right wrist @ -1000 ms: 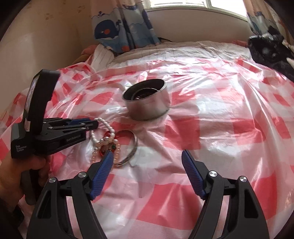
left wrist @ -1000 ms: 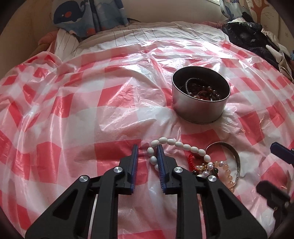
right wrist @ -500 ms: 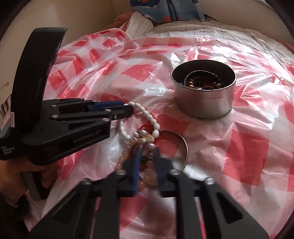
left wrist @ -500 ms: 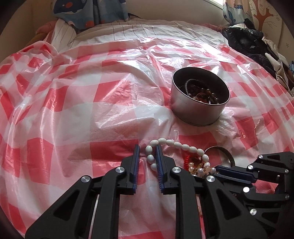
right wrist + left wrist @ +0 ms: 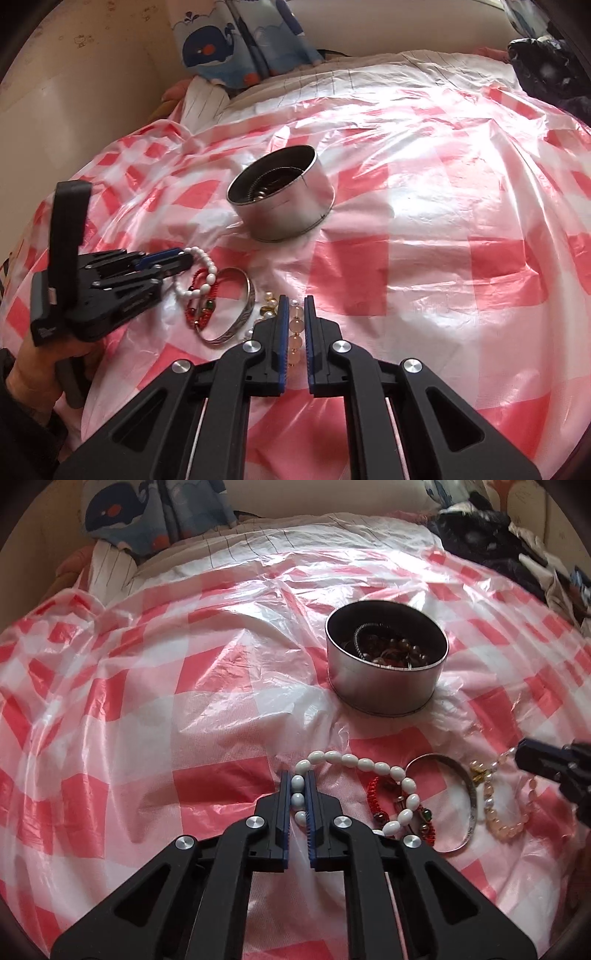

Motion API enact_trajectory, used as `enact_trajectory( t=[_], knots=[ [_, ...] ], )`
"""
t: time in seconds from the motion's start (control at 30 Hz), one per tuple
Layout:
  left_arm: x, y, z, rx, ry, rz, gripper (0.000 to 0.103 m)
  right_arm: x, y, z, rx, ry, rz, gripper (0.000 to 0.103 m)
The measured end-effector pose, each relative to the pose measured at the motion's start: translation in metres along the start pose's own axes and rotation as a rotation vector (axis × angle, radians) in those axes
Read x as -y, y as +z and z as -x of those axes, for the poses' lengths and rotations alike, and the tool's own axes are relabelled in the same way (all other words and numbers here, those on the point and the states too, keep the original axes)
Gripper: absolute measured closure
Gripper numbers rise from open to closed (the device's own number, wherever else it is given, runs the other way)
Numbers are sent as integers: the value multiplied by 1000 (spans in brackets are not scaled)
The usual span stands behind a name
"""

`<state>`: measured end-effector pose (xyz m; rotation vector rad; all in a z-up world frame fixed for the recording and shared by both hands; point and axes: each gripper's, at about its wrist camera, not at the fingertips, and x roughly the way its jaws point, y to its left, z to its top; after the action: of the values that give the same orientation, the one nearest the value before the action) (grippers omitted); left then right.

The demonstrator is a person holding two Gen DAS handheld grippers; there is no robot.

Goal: Organize jewelry

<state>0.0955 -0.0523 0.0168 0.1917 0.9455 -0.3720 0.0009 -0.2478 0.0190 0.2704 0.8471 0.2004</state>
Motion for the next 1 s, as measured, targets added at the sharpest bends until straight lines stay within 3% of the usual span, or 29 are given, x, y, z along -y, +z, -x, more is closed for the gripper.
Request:
enact_trajectory(
  t=[0.13, 0.2, 0.23, 0.37, 0.43, 0.47, 0.5, 0.6, 0.77, 1.0],
  knots=[
    [-18, 3, 27, 50, -76, 81, 97, 3, 1, 0, 4, -20, -5, 93],
    [-26, 1, 31, 53, -94, 113, 97, 8, 1, -3, -10, -27, -23, 65],
    [-28, 1, 29, 43, -93, 120, 97, 9, 0, -4, -13, -34, -26, 61],
    [-29, -5, 6, -42, -51, 124, 95, 3, -3, -17, -61, -81, 15, 60],
    [-23, -7, -1, -56, -20, 88, 93, -3, -5, -21, -69, -118, 58, 61],
    [-19, -8, -2, -57, -2, 68, 93, -5, -5, -22, -69, -125, 69, 67],
    [-17, -9, -2, -54, 9, 55, 93, -6, -6, -22, -66, -124, 75, 82],
    [-15, -7, 6, -30, -17, 54, 97, -3, -6, -18, -43, -111, 62, 94],
    [-16, 3, 29, 78, -44, 66, 97, -6, 0, 2, 71, -72, 67, 94],
    [-16, 1, 17, 28, -13, 53, 96, -7, 2, 6, 96, -56, 58, 94]
  ],
)
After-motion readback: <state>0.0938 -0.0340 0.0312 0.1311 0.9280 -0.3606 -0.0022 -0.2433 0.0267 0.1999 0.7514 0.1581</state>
